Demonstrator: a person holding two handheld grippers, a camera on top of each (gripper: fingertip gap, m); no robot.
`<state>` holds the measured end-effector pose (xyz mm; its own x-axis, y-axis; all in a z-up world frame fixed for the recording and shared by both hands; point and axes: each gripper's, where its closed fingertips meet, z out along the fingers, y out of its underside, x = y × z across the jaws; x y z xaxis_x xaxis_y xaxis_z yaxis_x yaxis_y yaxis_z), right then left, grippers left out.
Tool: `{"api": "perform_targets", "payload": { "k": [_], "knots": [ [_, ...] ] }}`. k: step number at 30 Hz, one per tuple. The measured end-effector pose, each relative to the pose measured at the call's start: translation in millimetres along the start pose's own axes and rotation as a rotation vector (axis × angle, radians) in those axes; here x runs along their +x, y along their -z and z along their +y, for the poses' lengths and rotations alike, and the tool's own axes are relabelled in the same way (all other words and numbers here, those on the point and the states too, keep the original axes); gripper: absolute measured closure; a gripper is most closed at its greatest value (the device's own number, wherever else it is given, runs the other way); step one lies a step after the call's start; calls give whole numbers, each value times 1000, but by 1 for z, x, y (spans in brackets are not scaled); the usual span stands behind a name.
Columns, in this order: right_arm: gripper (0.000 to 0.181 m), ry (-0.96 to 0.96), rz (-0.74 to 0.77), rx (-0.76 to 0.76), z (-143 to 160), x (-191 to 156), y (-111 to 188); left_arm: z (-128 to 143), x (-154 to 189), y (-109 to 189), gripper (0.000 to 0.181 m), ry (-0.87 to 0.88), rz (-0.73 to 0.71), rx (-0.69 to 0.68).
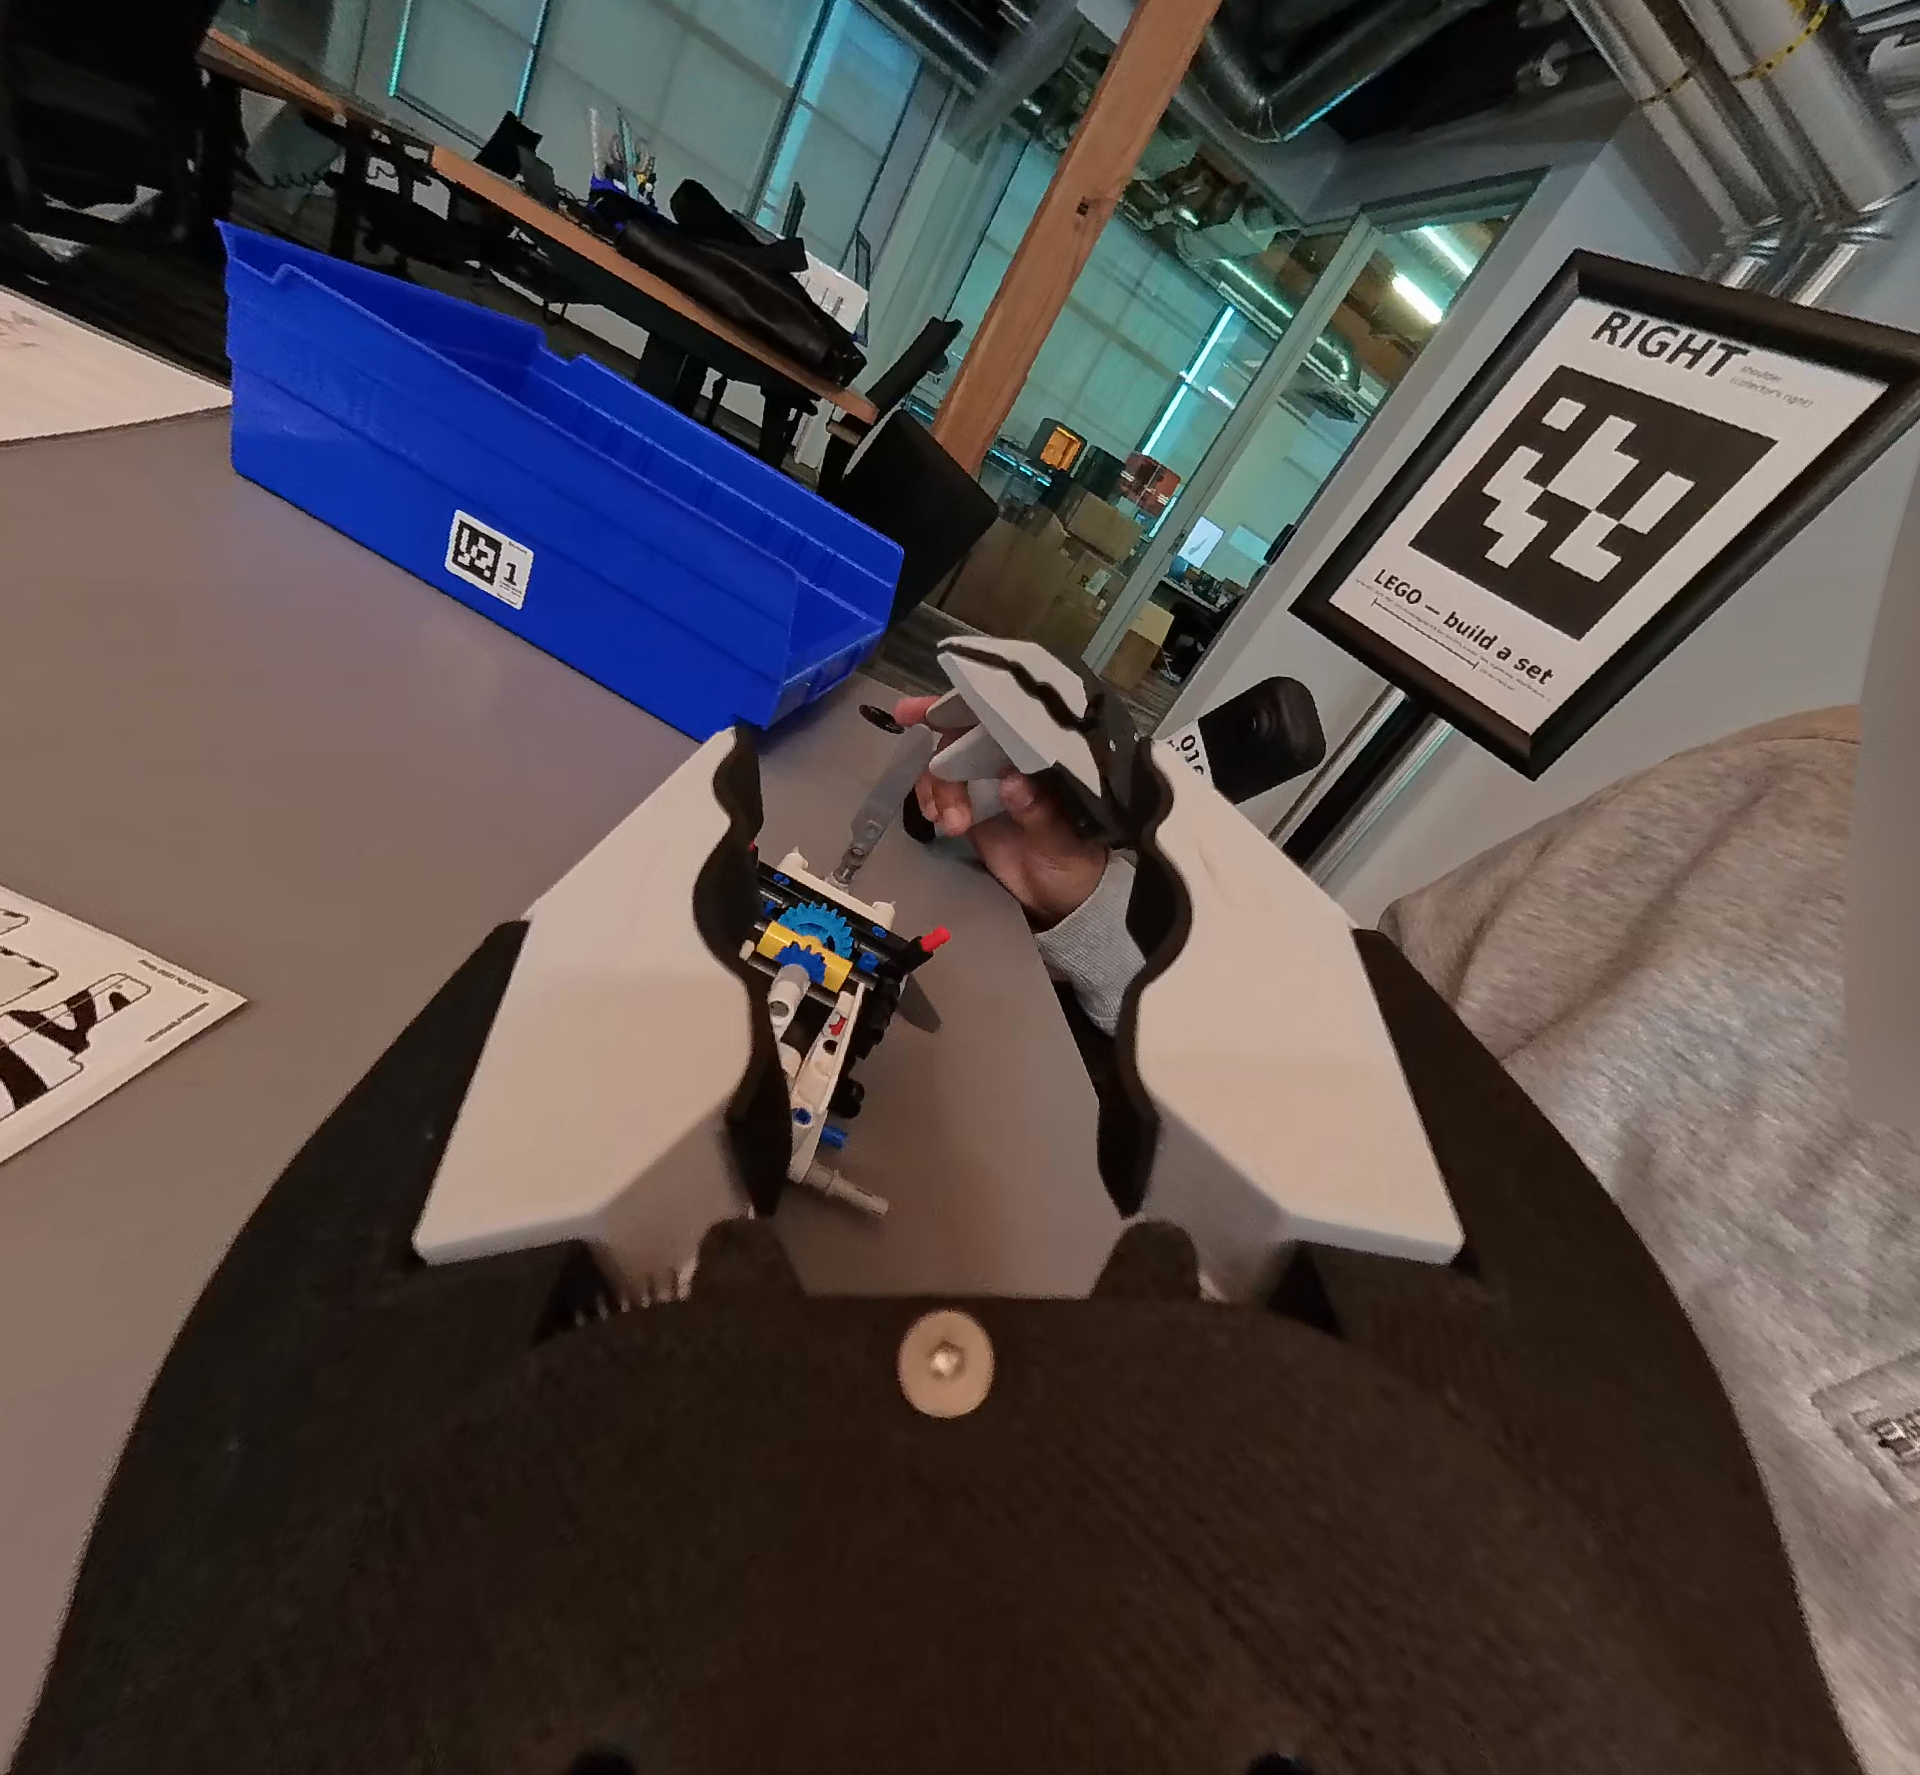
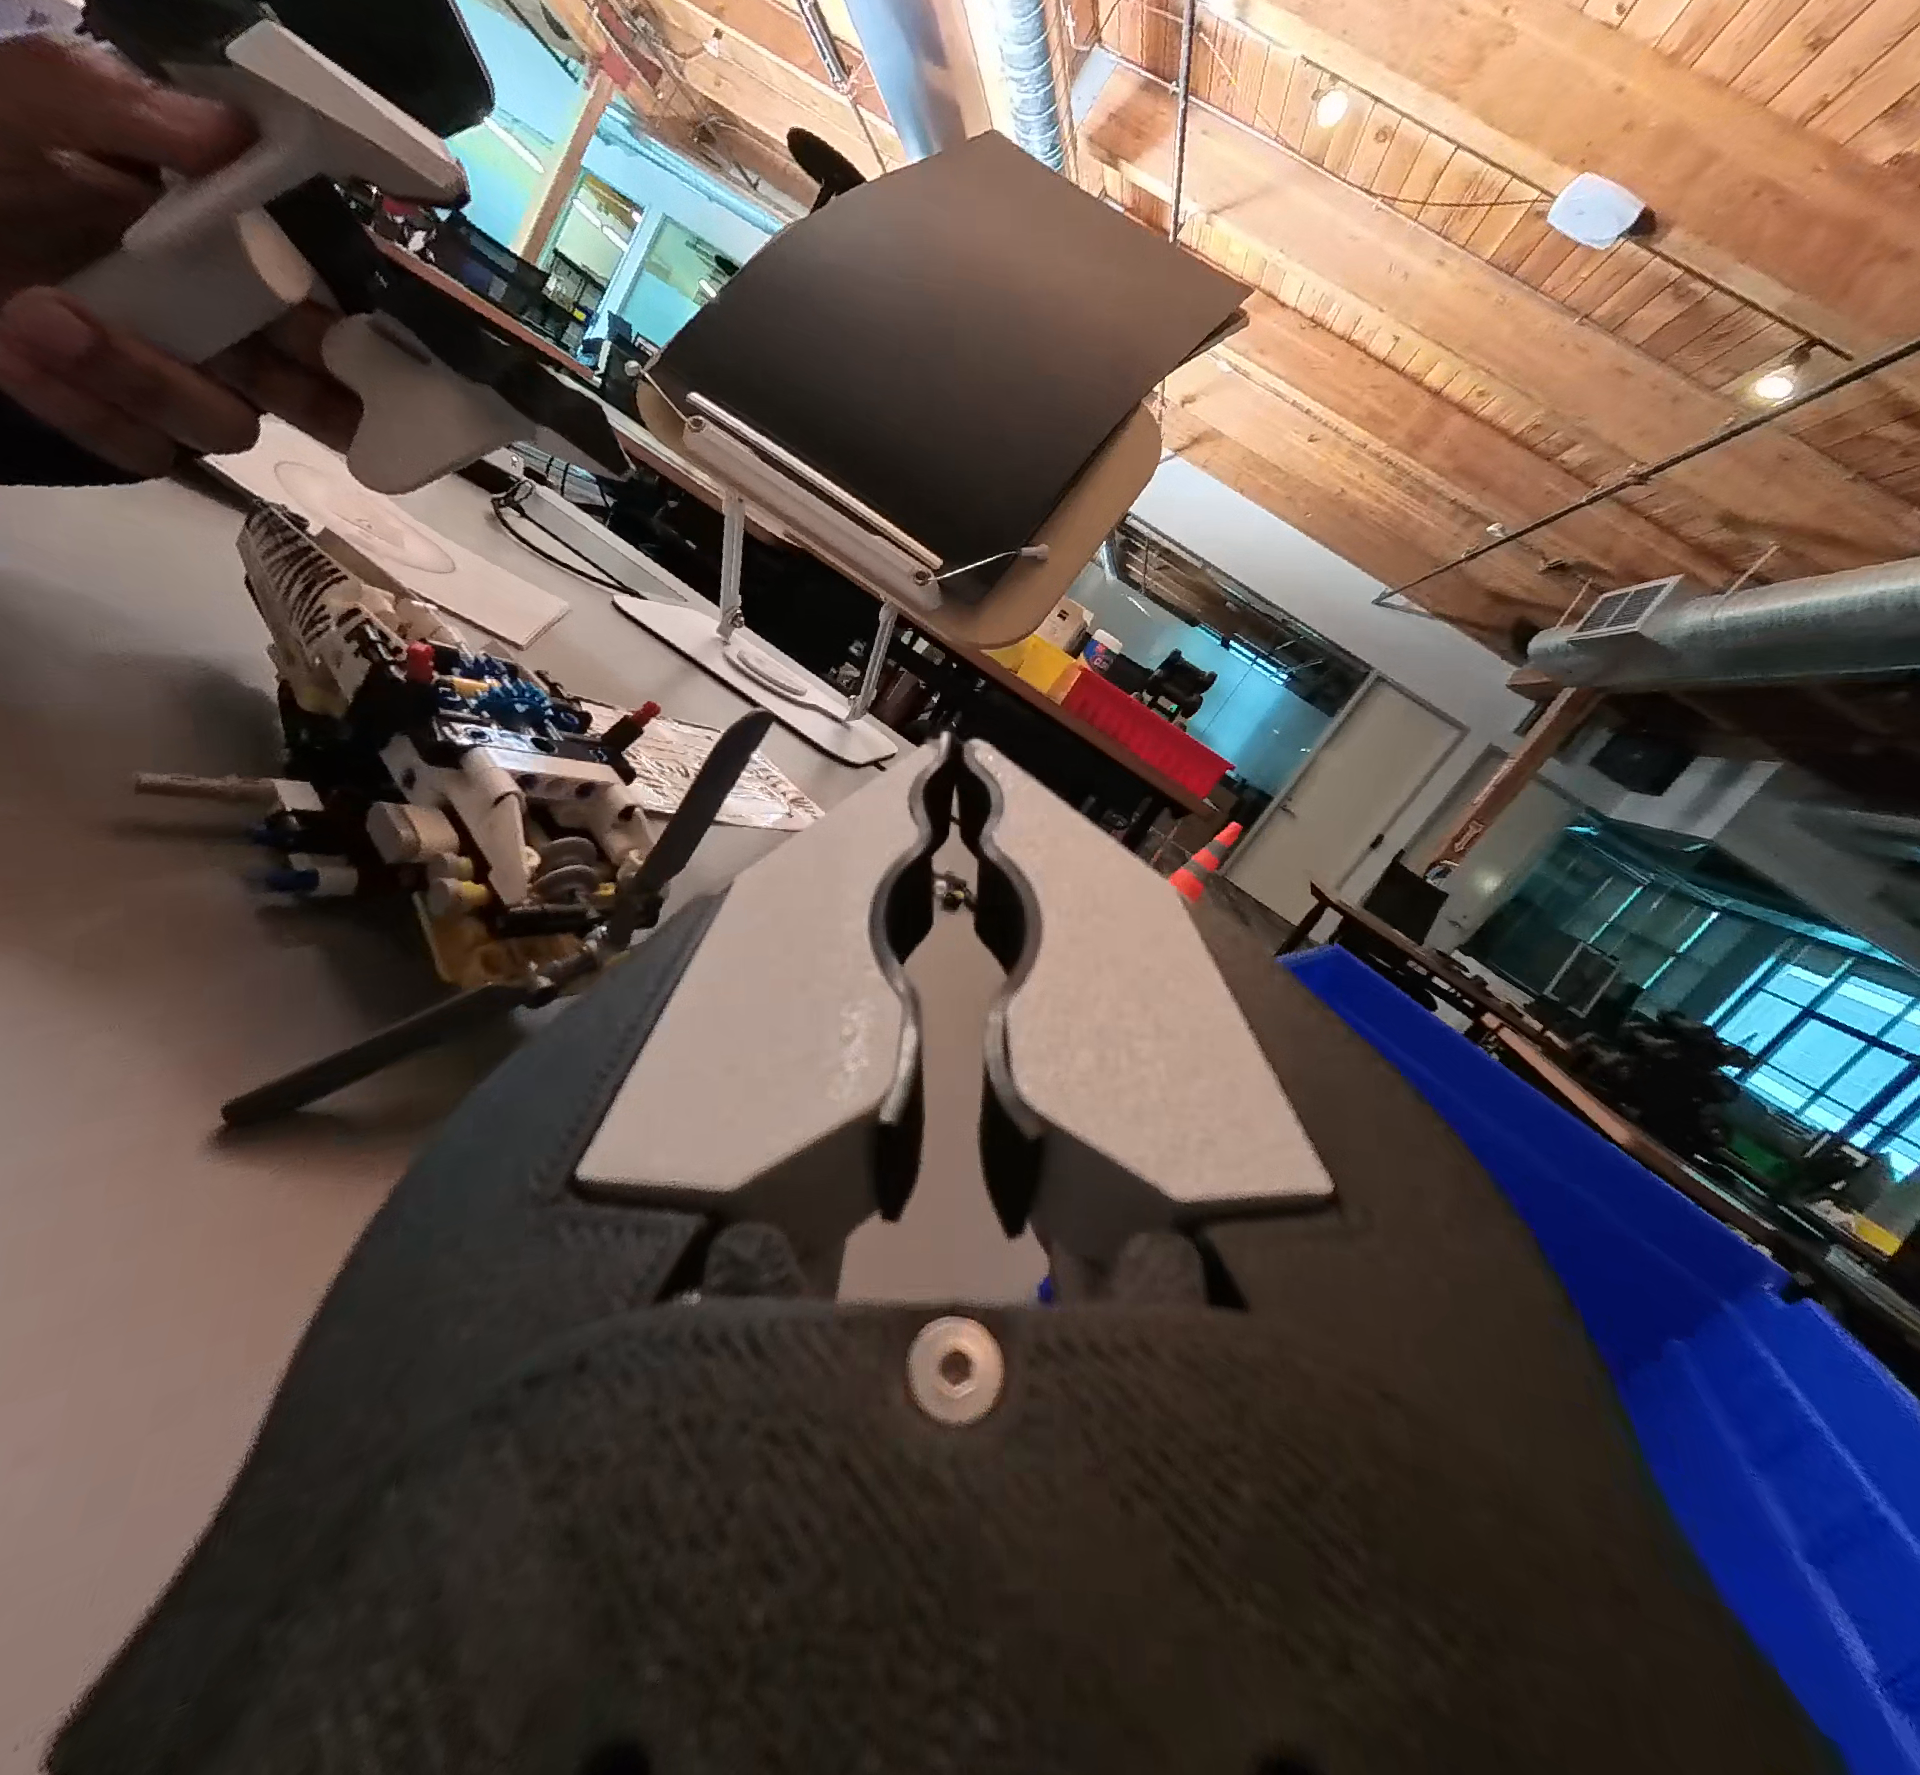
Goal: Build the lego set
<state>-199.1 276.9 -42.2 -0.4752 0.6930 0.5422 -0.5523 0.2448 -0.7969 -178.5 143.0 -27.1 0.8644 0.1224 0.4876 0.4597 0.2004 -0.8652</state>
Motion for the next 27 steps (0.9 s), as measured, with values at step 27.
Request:
{"api": "perform_targets", "payload": {
  "k": [27],
  "knots": [
    [181, -305, 142, 150, -7, 50, 20, 5, 1, -1, 119, 19, 12, -29]
  ]
}}
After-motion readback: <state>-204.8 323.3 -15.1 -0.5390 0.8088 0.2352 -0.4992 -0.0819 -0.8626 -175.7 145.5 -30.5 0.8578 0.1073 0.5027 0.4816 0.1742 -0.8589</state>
